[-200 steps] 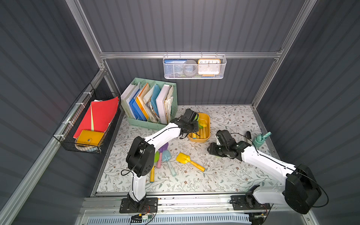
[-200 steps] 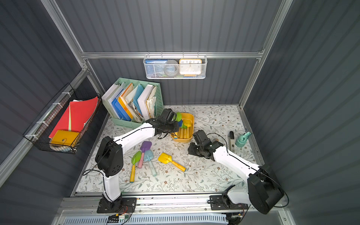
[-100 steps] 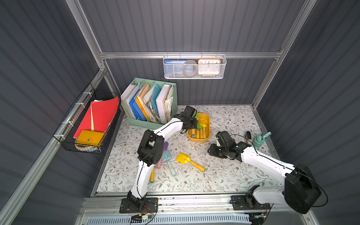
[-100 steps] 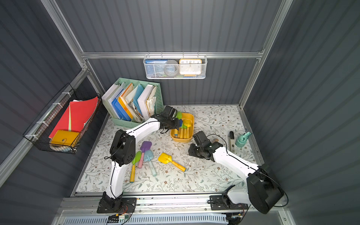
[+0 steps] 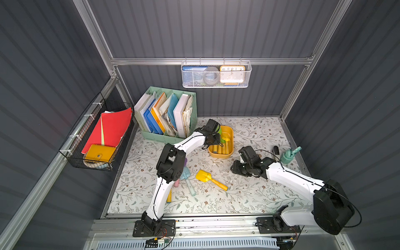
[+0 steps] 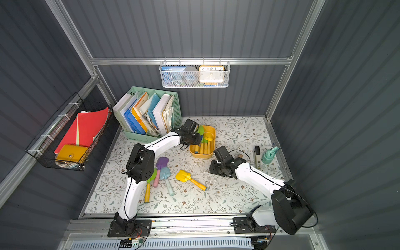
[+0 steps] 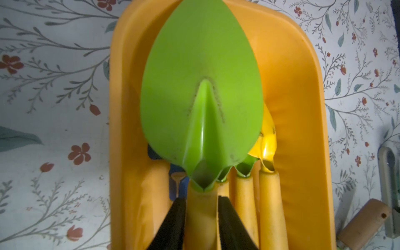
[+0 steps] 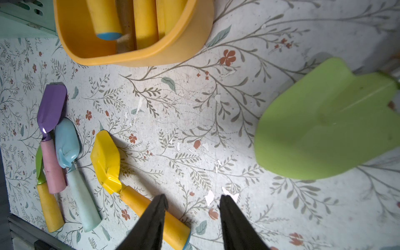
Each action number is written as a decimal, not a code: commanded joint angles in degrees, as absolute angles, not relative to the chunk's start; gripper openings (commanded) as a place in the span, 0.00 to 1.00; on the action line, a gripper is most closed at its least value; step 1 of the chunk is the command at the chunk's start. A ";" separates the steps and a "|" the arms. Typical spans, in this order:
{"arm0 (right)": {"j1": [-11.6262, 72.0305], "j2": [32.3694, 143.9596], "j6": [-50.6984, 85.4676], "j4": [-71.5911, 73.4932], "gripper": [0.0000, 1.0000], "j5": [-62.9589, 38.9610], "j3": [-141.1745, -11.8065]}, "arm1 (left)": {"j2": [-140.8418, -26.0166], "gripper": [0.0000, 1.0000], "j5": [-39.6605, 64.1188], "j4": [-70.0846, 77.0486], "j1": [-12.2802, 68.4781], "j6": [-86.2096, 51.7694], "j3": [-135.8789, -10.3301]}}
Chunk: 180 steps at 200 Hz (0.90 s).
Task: Put the shovel into the storage box
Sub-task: Place the shovel in the storage box.
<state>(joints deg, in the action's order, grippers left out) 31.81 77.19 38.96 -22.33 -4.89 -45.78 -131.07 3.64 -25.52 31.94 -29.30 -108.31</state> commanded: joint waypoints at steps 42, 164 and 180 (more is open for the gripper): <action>31.57 77.18 38.19 -23.41 0.46 -3.47 -46.24 | -129.12 0.42 1.31 -25.41 32.08 -28.40 -107.95; 31.55 74.94 34.98 -25.75 0.54 -5.37 -48.86 | -109.51 0.52 2.57 -18.24 33.11 -30.42 -89.30; 31.56 74.66 34.59 -25.75 0.54 -5.36 -49.22 | -106.89 0.55 2.53 -17.13 33.13 -30.65 -85.95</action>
<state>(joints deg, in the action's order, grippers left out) 31.81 76.01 36.14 -24.56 -4.78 -47.48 -110.78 2.39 -19.40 32.88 -29.74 -90.04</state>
